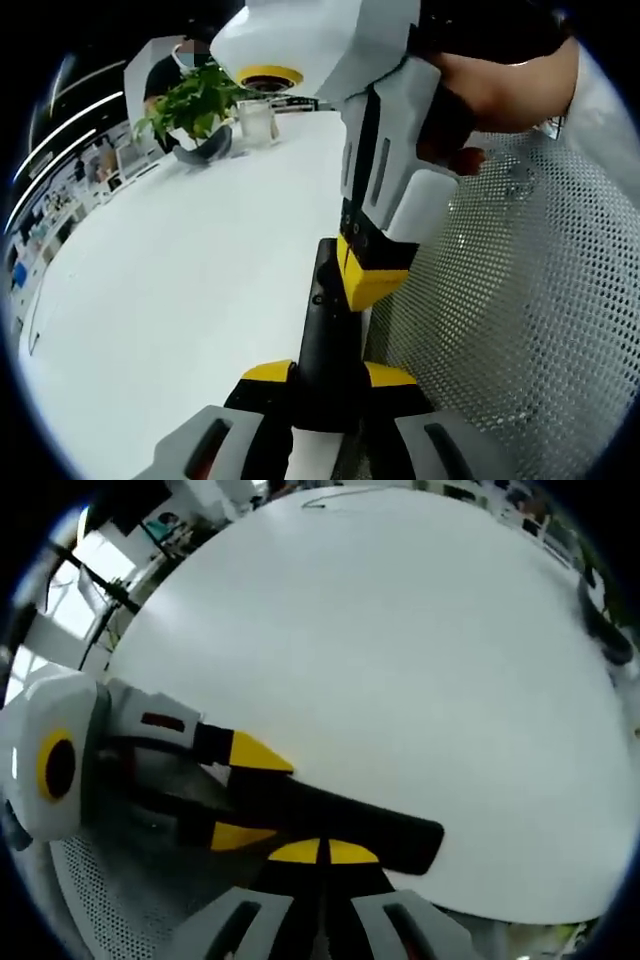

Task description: Press the specified remote control buttons in sequence, fully releasing each button before pressing the next.

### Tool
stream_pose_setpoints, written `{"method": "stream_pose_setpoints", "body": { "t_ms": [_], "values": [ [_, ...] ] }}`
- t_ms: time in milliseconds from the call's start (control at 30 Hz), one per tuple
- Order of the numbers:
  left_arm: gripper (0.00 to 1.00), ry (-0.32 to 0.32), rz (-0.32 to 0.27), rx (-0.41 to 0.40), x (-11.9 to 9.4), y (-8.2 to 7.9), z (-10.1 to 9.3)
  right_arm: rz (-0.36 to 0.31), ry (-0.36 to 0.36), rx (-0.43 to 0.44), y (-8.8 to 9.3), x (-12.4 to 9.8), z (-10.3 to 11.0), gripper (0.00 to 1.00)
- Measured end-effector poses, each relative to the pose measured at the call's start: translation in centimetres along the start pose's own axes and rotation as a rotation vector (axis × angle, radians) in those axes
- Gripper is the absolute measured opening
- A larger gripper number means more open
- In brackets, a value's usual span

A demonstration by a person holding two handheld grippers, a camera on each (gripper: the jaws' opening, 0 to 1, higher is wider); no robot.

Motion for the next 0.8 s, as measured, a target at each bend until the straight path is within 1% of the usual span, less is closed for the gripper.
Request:
{"method": "stream_pose_setpoints", "body": {
  "t_ms": [33,67,100,133,167,267,367,433,533,567,600,733,800],
  "values": [
    [0.25,-0.002,-0.001,-0.001,0.0,0.0,0.1,-0.017,-0.012,0.005,0.1,-0.1,0.0,0.00],
    [0.25,-0.004,-0.003,-0.002,0.0,-0.1,0.0,-0.064,-0.030,0.014,0.1,-0.1,0.0,0.00],
    [0.25,-0.005,-0.003,-0.005,0.0,-0.1,0.0,-0.087,-0.038,0.022,0.2,-0.1,0.0,0.00],
    [0.25,-0.007,-0.005,-0.006,0.0,-0.1,-0.1,-0.049,-0.046,0.050,0.1,-0.2,-0.1,0.00],
    [0.25,-0.007,-0.006,-0.006,0.0,-0.1,0.0,-0.041,-0.043,0.047,0.0,-0.1,-0.2,0.00],
    [0.25,-0.008,-0.008,-0.006,0.0,-0.1,0.0,-0.040,-0.037,0.025,0.0,-0.2,0.0,0.00],
    [0.25,-0.006,-0.011,-0.001,0.0,-0.1,0.0,-0.043,-0.053,0.036,-0.1,-0.2,-0.2,0.00],
    [0.25,-0.006,-0.008,0.004,0.1,-0.2,0.0,-0.035,-0.069,0.081,-0.1,-0.1,-0.4,0.00],
    [0.24,-0.004,-0.009,0.013,0.2,-0.2,0.0,-0.035,-0.081,0.104,-0.2,-0.2,-0.7,0.00],
    [0.24,-0.001,-0.011,0.015,0.3,-0.2,0.0,-0.047,-0.118,0.165,-0.5,-0.2,-0.6,0.00],
    [0.24,-0.001,-0.011,0.017,0.2,-0.2,-0.1,-0.051,-0.126,0.187,-0.5,-0.2,-0.7,0.00],
    [0.24,0.005,-0.013,0.019,0.3,-0.3,-0.1,-0.071,-0.140,0.233,-0.5,-0.8,-1.4,0.00],
    [0.24,0.013,-0.030,0.022,0.6,-0.6,0.0,-0.097,-0.150,0.263,-0.9,-1.0,-1.6,0.00]
  ]
}}
Point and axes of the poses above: the point that each gripper's makers call its tool centre point, and the gripper's own axes: x roughly forward along the fingers, z roughly to its left, y roughly out of its underside, the point moved 4 cm from there along -x, roughly backward along the fingers, and after that the axes turned 14 degrees about y, right-handed, at the moved point
